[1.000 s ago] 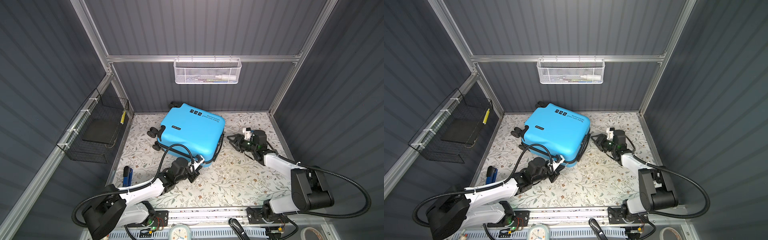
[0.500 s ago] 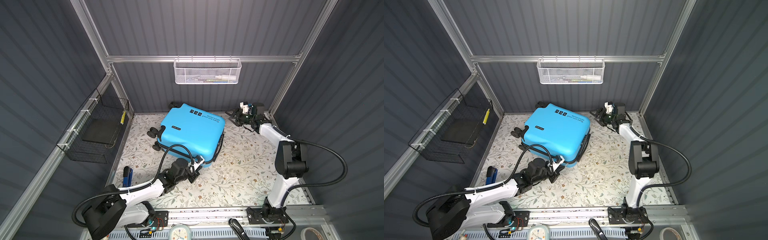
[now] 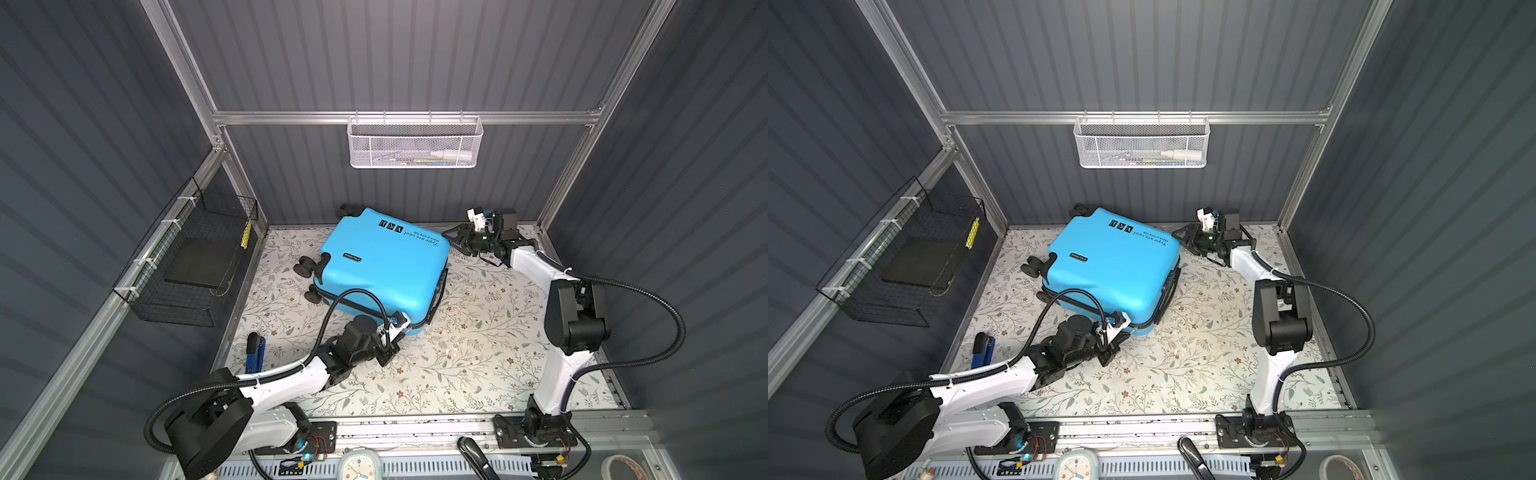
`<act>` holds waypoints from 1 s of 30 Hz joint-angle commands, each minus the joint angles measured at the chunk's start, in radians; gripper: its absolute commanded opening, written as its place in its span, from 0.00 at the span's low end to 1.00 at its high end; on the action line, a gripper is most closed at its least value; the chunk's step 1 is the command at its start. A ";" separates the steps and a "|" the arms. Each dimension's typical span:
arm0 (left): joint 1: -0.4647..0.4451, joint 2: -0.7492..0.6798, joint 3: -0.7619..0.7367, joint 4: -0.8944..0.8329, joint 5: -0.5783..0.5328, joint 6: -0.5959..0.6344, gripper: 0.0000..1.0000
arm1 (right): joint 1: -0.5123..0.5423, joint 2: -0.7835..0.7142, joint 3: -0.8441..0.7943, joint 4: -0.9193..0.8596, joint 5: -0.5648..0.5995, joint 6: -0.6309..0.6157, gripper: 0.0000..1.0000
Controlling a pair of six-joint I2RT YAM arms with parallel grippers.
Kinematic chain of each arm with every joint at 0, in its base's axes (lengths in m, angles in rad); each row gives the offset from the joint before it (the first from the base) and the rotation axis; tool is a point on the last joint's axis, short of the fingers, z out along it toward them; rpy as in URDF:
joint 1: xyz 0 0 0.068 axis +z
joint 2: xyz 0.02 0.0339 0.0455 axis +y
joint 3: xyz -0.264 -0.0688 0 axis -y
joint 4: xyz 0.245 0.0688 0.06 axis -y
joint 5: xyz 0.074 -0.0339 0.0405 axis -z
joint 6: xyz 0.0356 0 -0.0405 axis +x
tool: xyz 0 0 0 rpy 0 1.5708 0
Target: Pack the luggage
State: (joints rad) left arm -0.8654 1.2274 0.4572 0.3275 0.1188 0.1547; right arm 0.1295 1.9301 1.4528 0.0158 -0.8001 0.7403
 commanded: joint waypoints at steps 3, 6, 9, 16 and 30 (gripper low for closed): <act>-0.034 0.043 0.045 0.028 0.117 0.041 0.00 | 0.041 -0.017 -0.065 -0.019 -0.051 0.002 0.41; -0.033 0.045 0.038 0.062 0.098 0.042 0.00 | 0.054 -0.023 -0.091 -0.009 -0.042 0.002 0.38; -0.033 0.037 0.029 0.085 0.059 0.026 0.00 | 0.059 -0.030 -0.122 0.014 -0.038 0.009 0.37; -0.032 -0.019 0.003 0.062 0.022 0.022 0.00 | 0.001 -0.083 -0.183 0.046 0.002 0.038 0.56; -0.034 -0.026 -0.015 0.070 0.023 0.016 0.00 | -0.104 -0.175 -0.595 0.365 0.006 0.246 0.46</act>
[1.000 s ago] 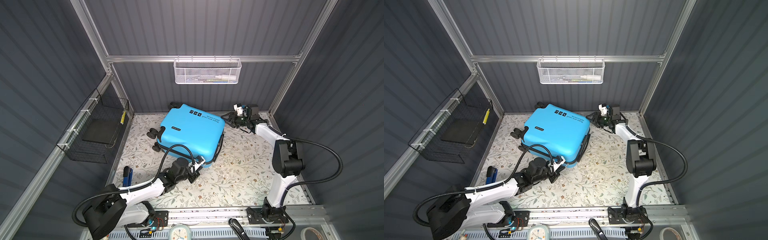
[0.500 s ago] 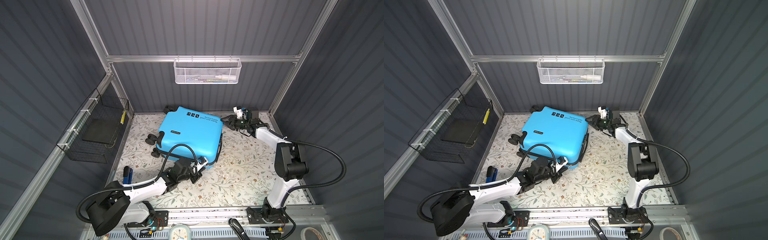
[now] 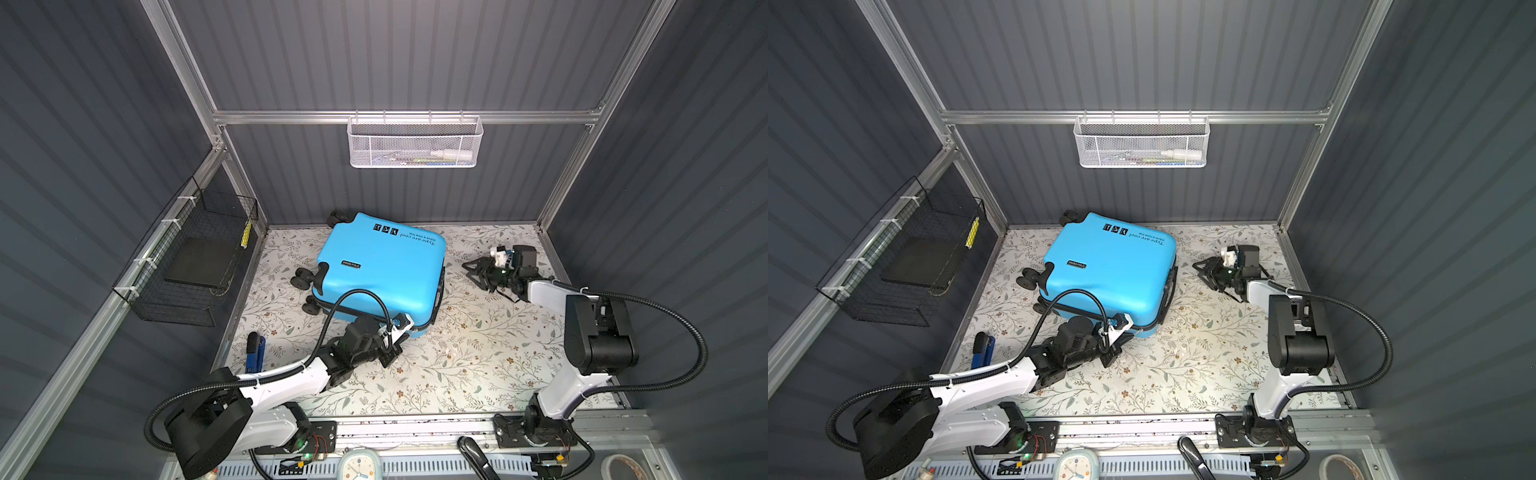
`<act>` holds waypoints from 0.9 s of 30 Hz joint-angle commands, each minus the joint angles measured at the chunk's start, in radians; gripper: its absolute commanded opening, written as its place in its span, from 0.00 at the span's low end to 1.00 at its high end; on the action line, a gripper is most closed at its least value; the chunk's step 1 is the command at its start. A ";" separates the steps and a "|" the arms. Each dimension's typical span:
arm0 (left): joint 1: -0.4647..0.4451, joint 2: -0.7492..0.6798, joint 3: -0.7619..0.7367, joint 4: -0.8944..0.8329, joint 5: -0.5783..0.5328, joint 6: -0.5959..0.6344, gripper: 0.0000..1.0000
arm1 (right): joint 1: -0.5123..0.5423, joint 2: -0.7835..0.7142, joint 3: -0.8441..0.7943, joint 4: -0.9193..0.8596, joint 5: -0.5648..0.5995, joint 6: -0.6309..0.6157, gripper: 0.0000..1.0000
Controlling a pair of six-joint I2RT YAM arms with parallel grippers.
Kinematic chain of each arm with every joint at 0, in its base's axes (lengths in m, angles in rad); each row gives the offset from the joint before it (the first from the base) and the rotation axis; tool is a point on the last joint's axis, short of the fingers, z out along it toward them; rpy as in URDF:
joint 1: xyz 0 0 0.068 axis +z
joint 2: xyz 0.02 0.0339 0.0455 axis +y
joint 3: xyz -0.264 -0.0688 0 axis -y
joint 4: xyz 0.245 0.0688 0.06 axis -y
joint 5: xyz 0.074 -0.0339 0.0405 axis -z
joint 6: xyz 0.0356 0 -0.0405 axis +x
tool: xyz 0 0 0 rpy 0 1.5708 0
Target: Pack the luggage
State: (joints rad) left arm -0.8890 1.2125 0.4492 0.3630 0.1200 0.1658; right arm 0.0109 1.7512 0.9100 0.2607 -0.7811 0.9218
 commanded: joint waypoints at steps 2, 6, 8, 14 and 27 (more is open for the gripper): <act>-0.009 -0.010 -0.007 0.036 0.026 0.003 0.00 | 0.031 0.023 -0.081 0.172 -0.024 0.087 0.46; -0.010 -0.012 -0.004 0.034 0.026 0.003 0.00 | 0.080 0.036 -0.099 0.201 -0.014 0.092 0.46; -0.009 -0.014 -0.005 0.034 0.024 0.002 0.00 | 0.096 0.036 -0.107 0.207 -0.005 0.091 0.46; -0.010 -0.013 -0.004 0.029 0.026 -0.002 0.00 | 0.121 0.043 -0.113 0.229 0.000 0.100 0.46; -0.010 -0.001 0.002 0.032 0.026 -0.003 0.00 | 0.167 0.104 -0.046 0.173 0.019 0.068 0.43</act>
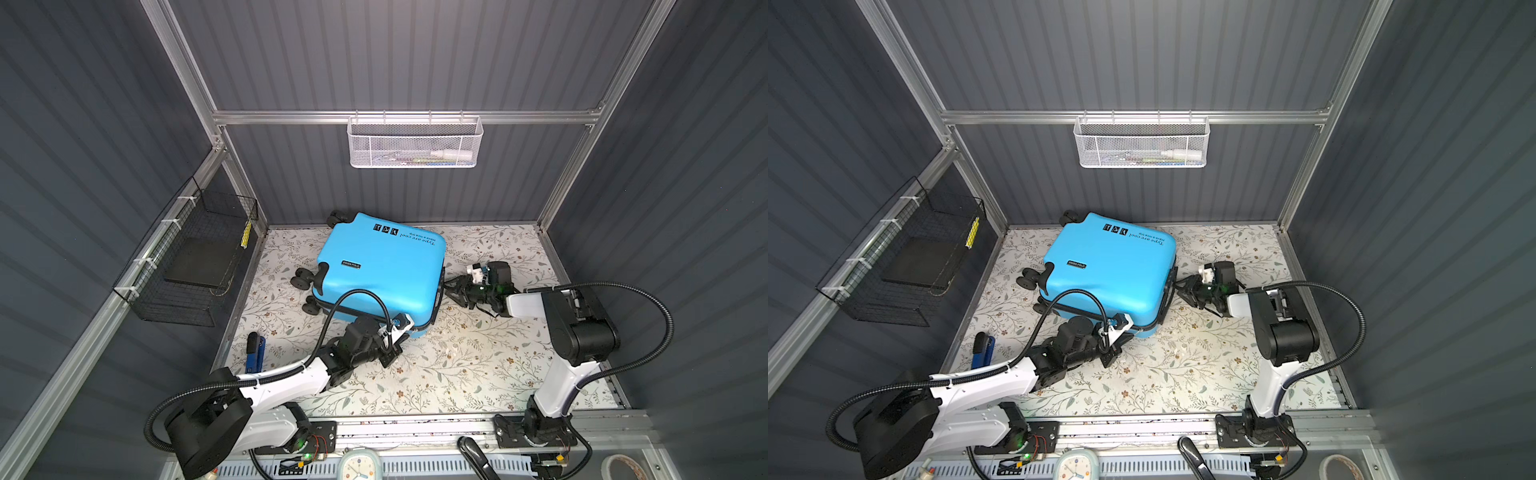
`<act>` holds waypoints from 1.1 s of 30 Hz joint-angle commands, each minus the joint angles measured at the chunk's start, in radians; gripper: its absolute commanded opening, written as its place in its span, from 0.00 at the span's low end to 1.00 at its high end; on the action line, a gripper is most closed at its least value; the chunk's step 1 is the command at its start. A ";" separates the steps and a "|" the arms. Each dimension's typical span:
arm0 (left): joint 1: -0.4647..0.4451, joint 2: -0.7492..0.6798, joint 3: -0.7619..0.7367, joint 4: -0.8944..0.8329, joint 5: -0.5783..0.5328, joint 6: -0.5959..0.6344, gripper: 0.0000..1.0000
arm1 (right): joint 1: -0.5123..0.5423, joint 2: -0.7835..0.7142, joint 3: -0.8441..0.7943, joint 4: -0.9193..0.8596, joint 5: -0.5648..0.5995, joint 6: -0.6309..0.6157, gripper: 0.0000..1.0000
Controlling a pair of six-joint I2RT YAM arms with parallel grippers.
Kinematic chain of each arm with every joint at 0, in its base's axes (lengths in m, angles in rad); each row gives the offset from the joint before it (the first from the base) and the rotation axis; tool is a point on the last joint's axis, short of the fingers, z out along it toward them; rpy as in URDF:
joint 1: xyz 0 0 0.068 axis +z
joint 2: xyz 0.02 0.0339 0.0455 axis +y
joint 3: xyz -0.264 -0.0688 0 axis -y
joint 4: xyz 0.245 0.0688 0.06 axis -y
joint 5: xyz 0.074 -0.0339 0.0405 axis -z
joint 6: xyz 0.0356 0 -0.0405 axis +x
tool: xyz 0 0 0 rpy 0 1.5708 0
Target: Pack the luggage
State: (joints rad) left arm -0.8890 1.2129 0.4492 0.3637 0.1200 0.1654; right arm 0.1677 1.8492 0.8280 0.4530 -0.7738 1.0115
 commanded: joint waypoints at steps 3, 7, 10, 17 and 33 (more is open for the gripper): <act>-0.010 0.003 0.001 0.035 0.026 -0.004 0.00 | 0.015 0.011 0.049 -0.032 0.013 -0.030 0.42; -0.010 0.007 0.000 0.038 0.029 -0.003 0.00 | 0.023 0.037 0.073 -0.051 0.013 -0.040 0.39; -0.010 0.006 0.000 0.039 0.031 -0.003 0.00 | 0.031 0.043 0.071 -0.047 0.014 -0.038 0.29; -0.015 0.006 0.012 0.024 0.065 -0.008 0.00 | 0.065 0.011 0.026 -0.014 0.041 -0.012 0.00; -0.295 0.192 0.023 0.335 -0.158 -0.058 0.00 | 0.217 -0.104 -0.108 0.072 0.306 0.150 0.00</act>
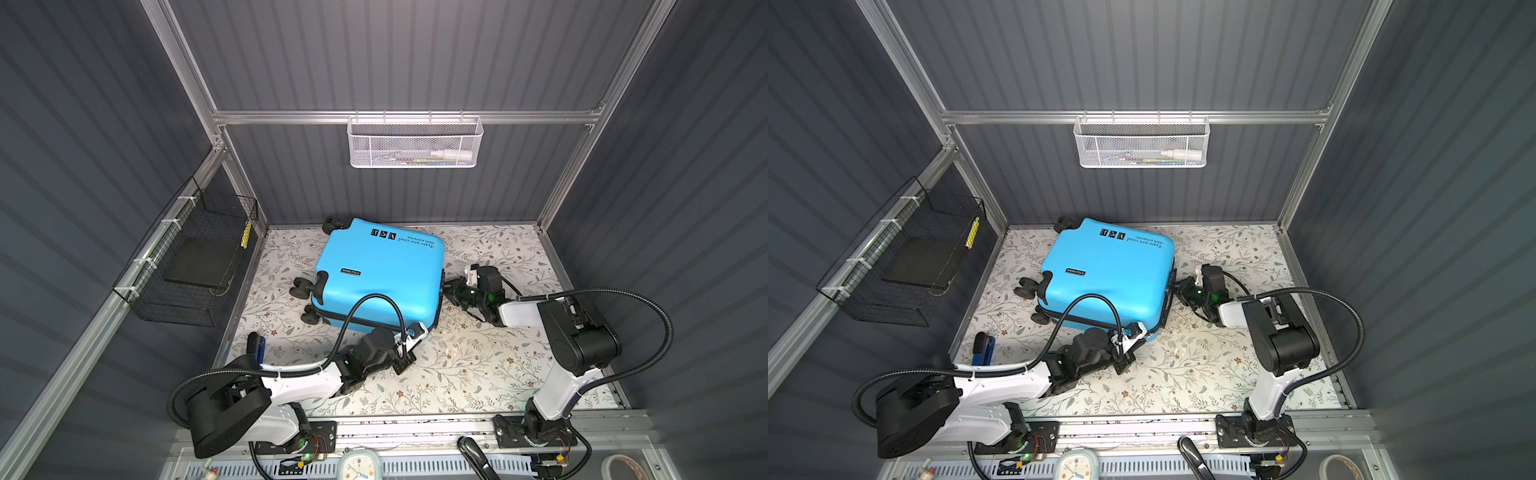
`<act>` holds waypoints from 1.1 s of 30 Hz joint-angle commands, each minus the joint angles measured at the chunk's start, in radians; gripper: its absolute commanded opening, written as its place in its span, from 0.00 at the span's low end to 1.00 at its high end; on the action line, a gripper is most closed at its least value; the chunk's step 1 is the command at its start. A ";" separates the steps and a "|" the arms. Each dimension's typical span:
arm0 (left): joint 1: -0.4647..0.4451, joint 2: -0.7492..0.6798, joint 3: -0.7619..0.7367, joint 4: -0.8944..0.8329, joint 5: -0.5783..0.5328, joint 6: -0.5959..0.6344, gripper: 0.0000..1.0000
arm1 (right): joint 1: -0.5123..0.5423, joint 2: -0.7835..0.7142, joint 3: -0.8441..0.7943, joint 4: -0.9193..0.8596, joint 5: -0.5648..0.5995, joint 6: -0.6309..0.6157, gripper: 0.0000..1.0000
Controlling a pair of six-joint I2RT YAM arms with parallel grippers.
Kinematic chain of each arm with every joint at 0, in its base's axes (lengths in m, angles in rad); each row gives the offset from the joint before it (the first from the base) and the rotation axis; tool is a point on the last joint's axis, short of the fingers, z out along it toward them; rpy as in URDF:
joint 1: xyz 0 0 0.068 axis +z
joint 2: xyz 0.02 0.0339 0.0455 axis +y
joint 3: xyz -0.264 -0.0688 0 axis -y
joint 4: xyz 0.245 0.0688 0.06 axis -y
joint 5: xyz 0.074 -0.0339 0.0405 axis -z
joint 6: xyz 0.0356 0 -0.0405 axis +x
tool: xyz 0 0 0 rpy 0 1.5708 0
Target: Pack the luggage
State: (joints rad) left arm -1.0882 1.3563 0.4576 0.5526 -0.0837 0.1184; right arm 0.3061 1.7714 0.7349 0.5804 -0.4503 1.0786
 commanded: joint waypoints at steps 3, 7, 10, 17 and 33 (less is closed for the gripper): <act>-0.151 0.120 0.031 0.256 -0.062 -0.001 0.00 | 0.107 -0.066 -0.026 -0.086 0.033 0.084 0.00; -0.195 0.185 0.044 0.377 -0.198 0.005 0.00 | 0.135 -0.131 -0.052 -0.122 0.100 0.083 0.00; -0.196 0.188 0.028 0.443 -0.252 0.007 0.00 | 0.135 -0.169 -0.079 -0.139 0.158 0.083 0.00; -0.196 0.143 0.027 0.366 -0.275 0.020 0.00 | 0.125 -0.120 -0.062 -0.119 0.134 0.082 0.00; -0.196 -0.002 0.027 0.178 -0.304 0.052 1.00 | 0.083 0.002 0.155 -0.244 0.292 0.083 0.00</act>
State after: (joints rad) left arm -1.2991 1.4136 0.4610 0.7261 -0.3454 0.1642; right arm 0.4248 1.7557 0.8402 0.3782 -0.2485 1.0637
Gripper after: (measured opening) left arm 0.980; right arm 0.192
